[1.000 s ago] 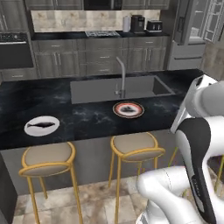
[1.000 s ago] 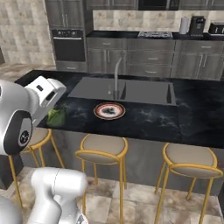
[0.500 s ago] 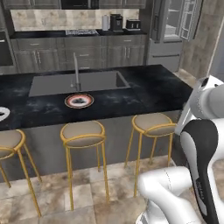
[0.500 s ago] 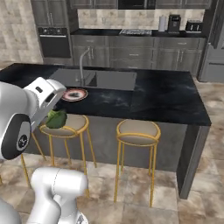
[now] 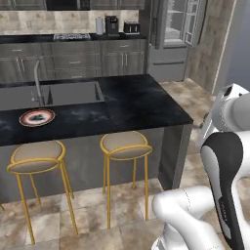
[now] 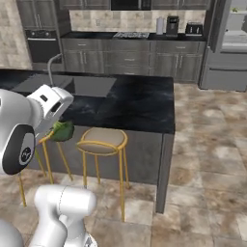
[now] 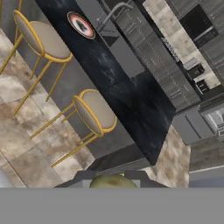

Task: Transport the fish and broccoli to the fridge. Place the fish on the rack containing meat and place the broccoli on the rack containing the vegetable, ensuring meats and vegetables are on different racks.

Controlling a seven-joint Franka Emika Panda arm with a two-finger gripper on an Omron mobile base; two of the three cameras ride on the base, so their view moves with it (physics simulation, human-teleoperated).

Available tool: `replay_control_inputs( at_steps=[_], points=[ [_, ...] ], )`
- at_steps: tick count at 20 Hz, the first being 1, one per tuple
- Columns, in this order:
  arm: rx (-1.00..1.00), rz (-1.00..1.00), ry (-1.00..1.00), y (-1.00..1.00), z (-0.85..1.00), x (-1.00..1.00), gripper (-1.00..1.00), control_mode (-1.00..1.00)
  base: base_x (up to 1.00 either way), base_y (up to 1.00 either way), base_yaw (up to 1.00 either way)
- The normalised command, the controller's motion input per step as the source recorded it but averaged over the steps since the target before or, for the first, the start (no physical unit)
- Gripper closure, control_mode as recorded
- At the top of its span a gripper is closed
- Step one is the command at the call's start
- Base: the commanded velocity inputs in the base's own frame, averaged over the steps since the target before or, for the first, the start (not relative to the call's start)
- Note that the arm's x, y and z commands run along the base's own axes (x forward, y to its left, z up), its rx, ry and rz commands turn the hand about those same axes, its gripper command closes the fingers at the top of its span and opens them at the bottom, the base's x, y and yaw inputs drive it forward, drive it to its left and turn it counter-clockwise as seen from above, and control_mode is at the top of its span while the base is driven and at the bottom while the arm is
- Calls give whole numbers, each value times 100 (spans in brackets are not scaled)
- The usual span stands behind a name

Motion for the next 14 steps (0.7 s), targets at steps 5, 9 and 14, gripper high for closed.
replay_control_inputs(
  at_steps=[5,9,14],
  points=[
    [0,0,0,0,0,0,100,100,2,-100,0],
    [0,0,0,0,0,0,100,100,21,-100,0],
    [0,0,0,0,0,0,100,100,57,-100,0]
  ],
)
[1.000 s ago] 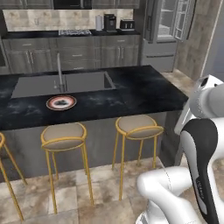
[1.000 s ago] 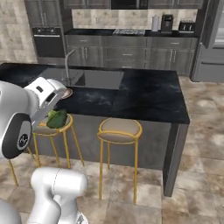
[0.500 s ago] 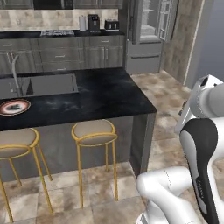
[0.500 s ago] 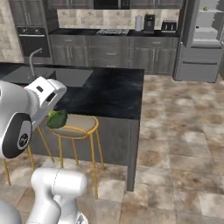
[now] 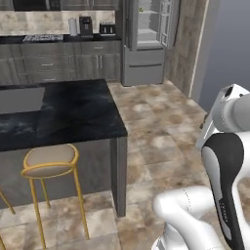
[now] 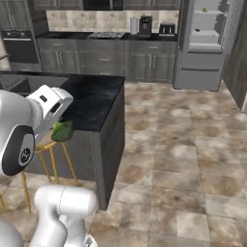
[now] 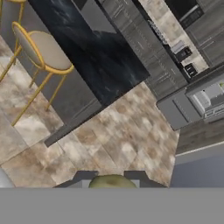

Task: Transport the fish and broccoli to the fridge. Place the fish on the rack containing meat and place the broccoli on the rack containing the vegetable, ensuring meats and vegetables are on different racks.

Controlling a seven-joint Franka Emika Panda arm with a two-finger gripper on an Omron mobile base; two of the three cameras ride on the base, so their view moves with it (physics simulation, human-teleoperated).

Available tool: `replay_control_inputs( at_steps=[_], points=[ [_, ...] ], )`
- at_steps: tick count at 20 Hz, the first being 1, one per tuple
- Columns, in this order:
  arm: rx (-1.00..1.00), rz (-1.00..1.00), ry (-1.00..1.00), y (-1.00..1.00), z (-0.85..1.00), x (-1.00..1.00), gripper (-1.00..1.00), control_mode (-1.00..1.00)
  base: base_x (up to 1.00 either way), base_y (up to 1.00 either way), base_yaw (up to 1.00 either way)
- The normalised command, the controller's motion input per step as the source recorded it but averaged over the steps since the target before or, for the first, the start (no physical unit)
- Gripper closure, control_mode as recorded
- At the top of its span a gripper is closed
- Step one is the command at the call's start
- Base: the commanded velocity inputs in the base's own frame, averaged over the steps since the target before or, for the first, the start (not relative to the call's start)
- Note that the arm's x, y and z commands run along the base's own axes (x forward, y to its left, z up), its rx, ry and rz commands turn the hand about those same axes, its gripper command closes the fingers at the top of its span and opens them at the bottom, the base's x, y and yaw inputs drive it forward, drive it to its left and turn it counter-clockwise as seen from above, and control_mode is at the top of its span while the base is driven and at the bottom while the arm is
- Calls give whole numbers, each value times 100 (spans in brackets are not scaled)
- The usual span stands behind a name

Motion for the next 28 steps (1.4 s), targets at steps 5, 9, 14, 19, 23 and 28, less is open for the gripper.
replay_control_inputs(
  at_steps=[5,9,14,19,23,28],
  points=[
    [0,0,0,0,0,0,100,100,85,-100,0],
    [0,0,0,0,0,0,100,100,100,-100,8],
    [0,0,0,0,0,0,100,100,100,-99,12],
    [0,0,0,0,0,0,100,100,100,-95,13],
    [0,0,0,0,0,0,100,100,100,-83,12],
    [0,0,0,0,0,0,100,100,100,-68,8]
  ],
)
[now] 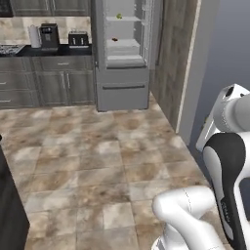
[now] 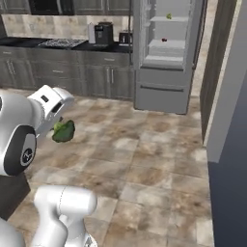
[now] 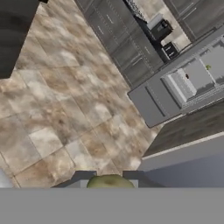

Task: Transport the fish and broccoli to the fridge. Place the fish on the rack containing meat and place the broccoli on the rack containing the vegetable, ensuring meats and vegetables are on different racks.

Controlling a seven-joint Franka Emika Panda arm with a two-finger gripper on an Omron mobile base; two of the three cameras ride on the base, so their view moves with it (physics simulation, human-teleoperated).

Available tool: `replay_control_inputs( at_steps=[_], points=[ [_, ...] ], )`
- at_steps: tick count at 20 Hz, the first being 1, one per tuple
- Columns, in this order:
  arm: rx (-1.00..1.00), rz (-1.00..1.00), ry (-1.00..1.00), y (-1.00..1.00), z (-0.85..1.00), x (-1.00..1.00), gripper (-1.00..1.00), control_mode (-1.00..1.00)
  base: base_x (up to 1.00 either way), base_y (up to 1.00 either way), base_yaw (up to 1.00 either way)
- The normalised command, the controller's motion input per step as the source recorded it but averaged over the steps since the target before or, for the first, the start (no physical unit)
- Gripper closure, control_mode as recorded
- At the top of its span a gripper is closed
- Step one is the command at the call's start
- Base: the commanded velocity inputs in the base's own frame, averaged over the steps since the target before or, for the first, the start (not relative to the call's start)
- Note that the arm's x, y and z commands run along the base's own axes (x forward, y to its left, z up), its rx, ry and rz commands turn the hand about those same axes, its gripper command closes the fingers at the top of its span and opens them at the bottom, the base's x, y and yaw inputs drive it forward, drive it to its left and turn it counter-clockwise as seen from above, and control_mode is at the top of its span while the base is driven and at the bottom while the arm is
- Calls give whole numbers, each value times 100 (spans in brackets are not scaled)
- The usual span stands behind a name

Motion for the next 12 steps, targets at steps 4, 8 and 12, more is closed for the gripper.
replay_control_inputs(
  at_steps=[4,8,12],
  points=[
    [0,0,0,0,0,0,100,100,100,-32,1],
    [0,0,0,0,0,0,100,100,100,-3,0],
    [0,0,0,0,0,0,100,100,100,-1,0]
  ],
)
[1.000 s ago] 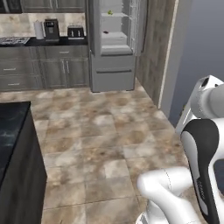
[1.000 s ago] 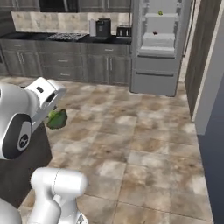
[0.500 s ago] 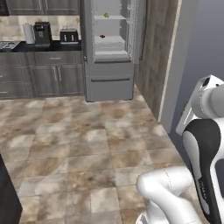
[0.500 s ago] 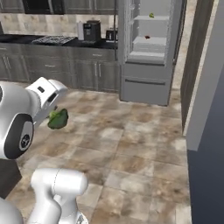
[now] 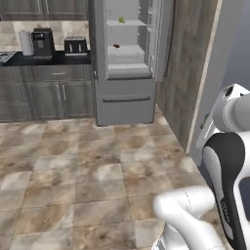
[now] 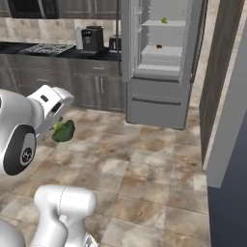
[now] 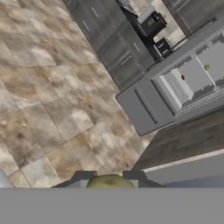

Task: Transport the fish and broccoli to the fridge. Place the fish on the rack containing meat and place the broccoli on the rack containing the vegetable, ensuring meats and vegetables are on different racks.

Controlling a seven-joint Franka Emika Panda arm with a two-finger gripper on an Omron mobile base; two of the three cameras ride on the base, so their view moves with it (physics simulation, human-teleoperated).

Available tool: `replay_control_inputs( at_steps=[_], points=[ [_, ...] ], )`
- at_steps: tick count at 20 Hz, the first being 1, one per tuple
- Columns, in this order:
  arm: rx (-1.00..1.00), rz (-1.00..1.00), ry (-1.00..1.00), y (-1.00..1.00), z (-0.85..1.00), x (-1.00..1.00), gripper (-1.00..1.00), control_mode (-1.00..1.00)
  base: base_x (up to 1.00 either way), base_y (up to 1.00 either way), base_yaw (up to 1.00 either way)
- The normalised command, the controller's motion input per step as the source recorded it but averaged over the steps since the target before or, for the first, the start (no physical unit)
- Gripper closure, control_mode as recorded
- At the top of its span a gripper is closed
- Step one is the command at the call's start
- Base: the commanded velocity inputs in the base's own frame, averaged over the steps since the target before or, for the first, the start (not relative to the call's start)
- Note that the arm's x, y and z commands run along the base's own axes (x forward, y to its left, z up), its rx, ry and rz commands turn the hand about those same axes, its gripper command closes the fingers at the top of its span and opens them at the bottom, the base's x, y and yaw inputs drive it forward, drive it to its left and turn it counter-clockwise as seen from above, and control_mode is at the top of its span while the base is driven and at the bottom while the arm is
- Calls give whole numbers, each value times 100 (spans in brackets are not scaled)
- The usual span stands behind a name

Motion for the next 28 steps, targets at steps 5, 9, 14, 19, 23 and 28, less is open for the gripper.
replay_control_inputs(
  at_steps=[5,9,14,19,23,28],
  points=[
    [0,0,0,0,0,0,100,100,100,-43,3],
    [0,0,0,0,0,0,100,100,100,-27,2],
    [0,0,0,0,0,0,100,100,100,-11,0],
    [0,0,0,0,0,0,100,100,100,-28,0],
    [0,0,0,0,0,0,100,100,100,-32,0],
    [0,0,0,0,0,0,100,100,100,-16,0]
  ],
)
